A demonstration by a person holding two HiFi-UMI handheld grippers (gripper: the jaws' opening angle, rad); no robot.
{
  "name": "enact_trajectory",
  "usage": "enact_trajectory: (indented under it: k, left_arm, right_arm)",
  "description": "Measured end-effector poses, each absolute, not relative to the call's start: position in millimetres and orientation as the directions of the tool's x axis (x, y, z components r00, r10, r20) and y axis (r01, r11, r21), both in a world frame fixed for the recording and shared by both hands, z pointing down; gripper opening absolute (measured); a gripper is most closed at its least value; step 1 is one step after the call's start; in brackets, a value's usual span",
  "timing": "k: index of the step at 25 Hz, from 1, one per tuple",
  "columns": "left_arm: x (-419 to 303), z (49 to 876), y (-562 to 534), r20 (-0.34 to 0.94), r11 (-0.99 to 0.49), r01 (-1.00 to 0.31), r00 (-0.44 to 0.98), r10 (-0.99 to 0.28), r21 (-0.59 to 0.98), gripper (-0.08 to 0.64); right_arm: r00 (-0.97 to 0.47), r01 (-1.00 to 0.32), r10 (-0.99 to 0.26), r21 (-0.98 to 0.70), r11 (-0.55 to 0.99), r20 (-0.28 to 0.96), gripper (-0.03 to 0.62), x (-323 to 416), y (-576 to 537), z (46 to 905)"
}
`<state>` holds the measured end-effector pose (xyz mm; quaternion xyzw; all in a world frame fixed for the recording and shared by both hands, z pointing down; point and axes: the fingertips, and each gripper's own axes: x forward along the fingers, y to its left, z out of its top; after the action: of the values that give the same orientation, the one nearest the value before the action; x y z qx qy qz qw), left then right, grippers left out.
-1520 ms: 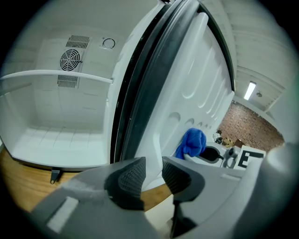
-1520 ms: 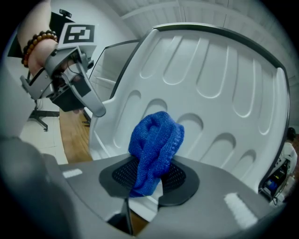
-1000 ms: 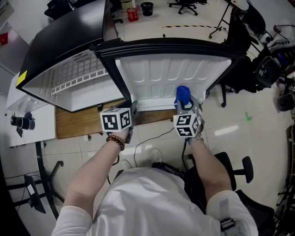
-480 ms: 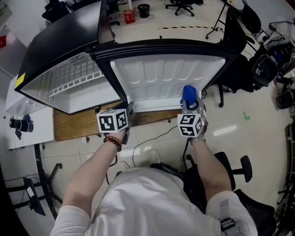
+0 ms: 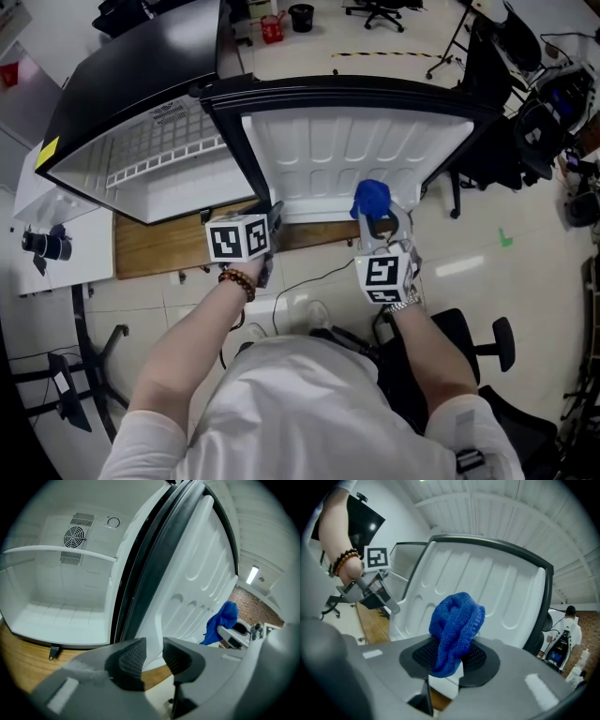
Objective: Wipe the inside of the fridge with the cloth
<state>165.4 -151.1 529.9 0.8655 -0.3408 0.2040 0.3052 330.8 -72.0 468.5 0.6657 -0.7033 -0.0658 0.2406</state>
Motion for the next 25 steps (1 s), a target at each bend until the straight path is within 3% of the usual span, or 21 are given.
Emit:
enact_trajectory:
  k: [5,9,15,25]
  left_arm:
    - [165.2,531.0,-152.2,0.563,-0.587,-0.706,0.692,-0.451,0.397,0.110]
    - [166.2,531.1,-152.0,0.568,-0.598,-0.698,0.697,-0.438,0.395,0.112]
    - [165.8,531.6,-151.4,0.579,-0.618,-0.682,0.704,-0.411,0.390,0.114]
    - [166.6,531.0,-150.6,0.577,-0.630,-0.672,0.711,-0.401,0.390,0.115]
  right_arm:
    - [-0.169,-0.871,-0.925,0.388,0.302,0.340,0.114,251.3,-71.4,507.2]
    - [-0.227,-0.839,-0.871,0.366,0.402,0.435,0.114,212.7,-79.1,551.3]
    - [-0.220,-0.837,-0.855,0.359,0.412,0.470,0.114,194.1,-108.7,573.9]
    - [-0.202,-0.845,-0.896,0.392,0.364,0.397,0.114,191.3,-144.5,568.6]
